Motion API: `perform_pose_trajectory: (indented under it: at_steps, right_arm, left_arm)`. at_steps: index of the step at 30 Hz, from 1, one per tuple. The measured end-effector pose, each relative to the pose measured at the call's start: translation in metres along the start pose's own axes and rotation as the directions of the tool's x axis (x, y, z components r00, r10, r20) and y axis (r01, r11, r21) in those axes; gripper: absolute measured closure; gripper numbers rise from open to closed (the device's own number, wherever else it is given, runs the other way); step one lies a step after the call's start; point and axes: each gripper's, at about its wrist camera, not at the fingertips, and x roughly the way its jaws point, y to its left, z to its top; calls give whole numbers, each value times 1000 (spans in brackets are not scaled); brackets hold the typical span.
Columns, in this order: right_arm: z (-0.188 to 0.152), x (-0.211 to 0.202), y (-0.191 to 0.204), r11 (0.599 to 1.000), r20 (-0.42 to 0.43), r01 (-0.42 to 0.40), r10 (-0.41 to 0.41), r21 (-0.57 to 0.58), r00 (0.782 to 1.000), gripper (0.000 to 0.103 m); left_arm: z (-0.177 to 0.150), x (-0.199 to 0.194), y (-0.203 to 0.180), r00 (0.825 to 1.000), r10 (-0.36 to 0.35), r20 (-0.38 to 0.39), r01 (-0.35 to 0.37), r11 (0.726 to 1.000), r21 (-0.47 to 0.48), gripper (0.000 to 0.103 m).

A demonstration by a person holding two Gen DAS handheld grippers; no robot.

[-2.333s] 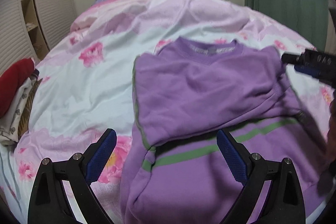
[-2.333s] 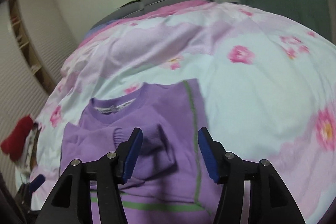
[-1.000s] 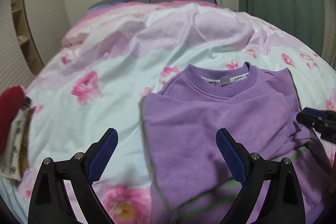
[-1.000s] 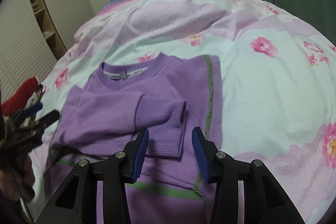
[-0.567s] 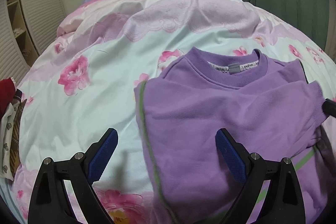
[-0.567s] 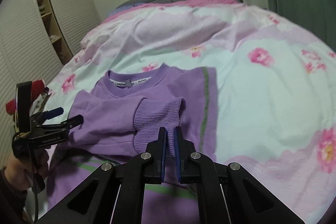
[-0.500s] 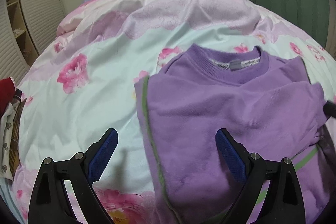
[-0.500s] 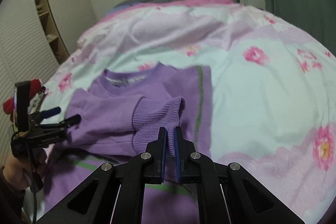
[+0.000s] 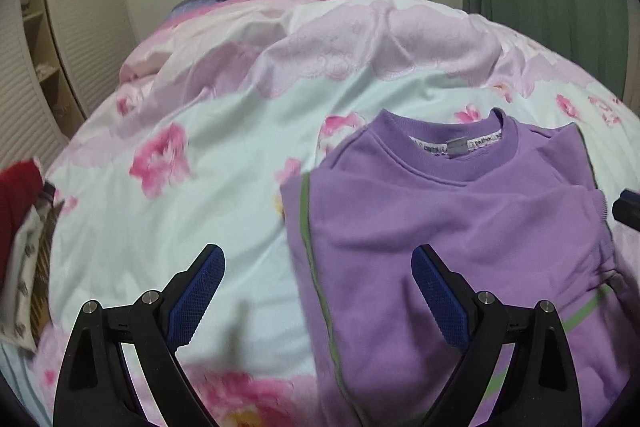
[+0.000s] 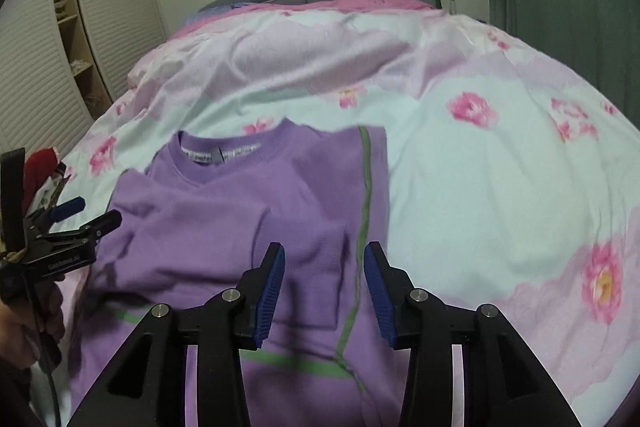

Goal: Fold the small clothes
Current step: 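Move the right tool to the ribbed hem of the sweatshirt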

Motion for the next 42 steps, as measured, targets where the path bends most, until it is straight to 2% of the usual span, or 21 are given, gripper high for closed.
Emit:
perform_pose_trajectory:
  at_steps: [4, 8, 10, 13, 15, 17, 19, 20, 21, 24, 28, 30, 35, 39, 42]
  right_arm:
    - [12, 22, 7, 998, -35, 32, -33, -50, 999, 61]
    - [13, 52, 6, 993, -90, 84, -91, -81, 992, 61]
    - [12, 61, 6, 990, -92, 105, -114, -95, 989, 61]
    - [12, 66, 12, 984, -81, 138, -148, -117, 986, 61]
    - [15, 58, 14, 985, -82, 137, -146, -108, 986, 61]
    - [15, 45, 13, 991, -78, 101, -107, -83, 991, 60]
    - [11, 23, 9, 994, -60, 87, -91, -63, 994, 49]
    - [6, 10, 7, 994, -43, 92, -94, -57, 995, 40]
    - [-1, -5, 5, 994, -25, 93, -95, -51, 995, 36]
    - [-26, -40, 1, 993, -11, 104, -105, -48, 994, 35]
    - [-75, -84, -8, 993, -29, 119, -119, -14, 992, 35]
    - [-99, -99, -12, 993, -55, 119, -118, 12, 991, 35]
    - [-140, -122, -20, 990, -112, 127, -121, 53, 986, 35]
    - [-154, -132, -19, 990, -127, 135, -129, 35, 983, 35]
    - [-163, -131, -19, 990, -147, 142, -139, 9, 979, 35]
  left_arm:
    - [6, 27, 5, 998, 3, -57, -3, 1000, 4, 7]
    - [-1, 52, 20, 994, 52, -98, -56, 998, -43, 6]
    - [-4, 60, 30, 994, 43, -105, -53, 994, -93, 5]
    - [-3, 60, 29, 993, 55, -100, -64, 994, -90, 5]
    - [-2, 47, 24, 995, 61, -78, -66, 996, -62, 7]
    - [-5, 30, 21, 997, 47, -60, -50, 997, -54, 7]
    - [-13, 4, 20, 999, 31, -43, -33, 998, -49, 7]
    - [-19, -9, 19, 999, 24, -40, -26, 999, -47, 7]
    - [-28, -24, 17, 999, 12, -38, -14, 999, -48, 7]
    - [-66, -75, 9, 999, -29, -43, 27, 998, -65, 7]
    - [-116, -117, -4, 997, -42, -57, 39, 998, -52, 7]
    - [-138, -126, -7, 996, -27, -89, 22, 998, -57, 7]
    - [-174, -131, -8, 984, -76, -162, 54, 989, -138, 7]
    - [-192, -137, -11, 977, -127, -173, 96, 980, -175, 7]
    - [-197, -140, -10, 979, -132, -156, 102, 977, -188, 7]
